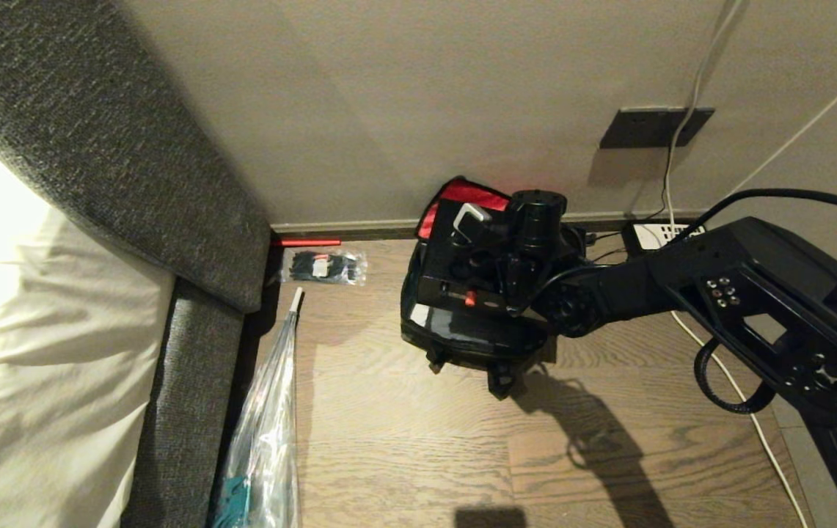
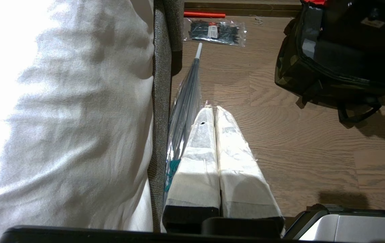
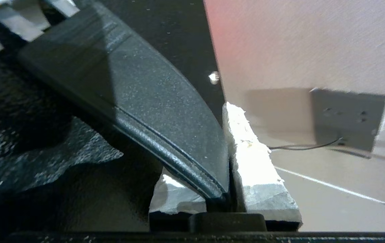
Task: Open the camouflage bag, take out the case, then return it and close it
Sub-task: Place the black box back
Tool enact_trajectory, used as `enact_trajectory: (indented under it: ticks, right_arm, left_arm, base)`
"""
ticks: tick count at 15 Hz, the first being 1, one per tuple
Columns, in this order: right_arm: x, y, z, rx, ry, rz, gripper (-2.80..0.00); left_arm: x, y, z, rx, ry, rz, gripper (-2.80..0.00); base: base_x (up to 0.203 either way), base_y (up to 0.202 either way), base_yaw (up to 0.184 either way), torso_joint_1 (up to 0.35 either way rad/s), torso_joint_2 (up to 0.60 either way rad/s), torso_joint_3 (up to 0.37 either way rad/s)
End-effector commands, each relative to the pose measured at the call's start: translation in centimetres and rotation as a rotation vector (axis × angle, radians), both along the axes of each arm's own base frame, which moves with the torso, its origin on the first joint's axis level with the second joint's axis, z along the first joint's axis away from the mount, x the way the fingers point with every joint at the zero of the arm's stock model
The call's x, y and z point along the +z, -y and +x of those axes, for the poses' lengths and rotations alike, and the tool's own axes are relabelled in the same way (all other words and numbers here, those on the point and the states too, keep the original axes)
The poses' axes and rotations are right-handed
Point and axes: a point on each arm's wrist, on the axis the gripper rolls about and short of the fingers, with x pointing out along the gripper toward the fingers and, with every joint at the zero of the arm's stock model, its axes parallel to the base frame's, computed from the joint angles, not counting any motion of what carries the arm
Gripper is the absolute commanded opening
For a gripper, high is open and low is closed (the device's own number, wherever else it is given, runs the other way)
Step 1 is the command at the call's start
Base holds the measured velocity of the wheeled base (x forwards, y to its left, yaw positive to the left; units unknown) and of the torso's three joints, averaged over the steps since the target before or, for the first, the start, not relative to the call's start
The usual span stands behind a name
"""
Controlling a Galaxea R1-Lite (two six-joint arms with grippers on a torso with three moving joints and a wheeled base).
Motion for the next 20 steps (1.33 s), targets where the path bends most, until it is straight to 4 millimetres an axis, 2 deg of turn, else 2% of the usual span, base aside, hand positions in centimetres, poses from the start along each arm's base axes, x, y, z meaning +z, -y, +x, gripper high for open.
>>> enact_trajectory:
  ticks: [1, 15, 20]
  right_arm:
    - [-0.3, -0.5, 0.5, 0.001, -0.003, -0.005, -2.8]
    - [-1.8, -1.1, 1.3, 0.003, -0.057, 0.014, -2.8]
    - [-3.3, -1.6, 1.5, 0.01, -0.079, 0.017, -2.8]
  left_arm:
    - [0.0, 0.0, 0.0, 0.002, 0.001, -0.001, -2.8]
    - [0.0, 0.0, 0.0, 0.001, 0.001, -0.001, -2.8]
    - [0.0, 0.0, 0.0, 0.001, 0.001, -0.001, -2.8]
  base:
    - [0.0, 0.0, 0.0, 0.0, 0.0, 0.0]
    - [0.0, 0.0, 0.0, 0.0, 0.0, 0.0]
    - [0.0, 0.0, 0.0, 0.0, 0.0, 0.0]
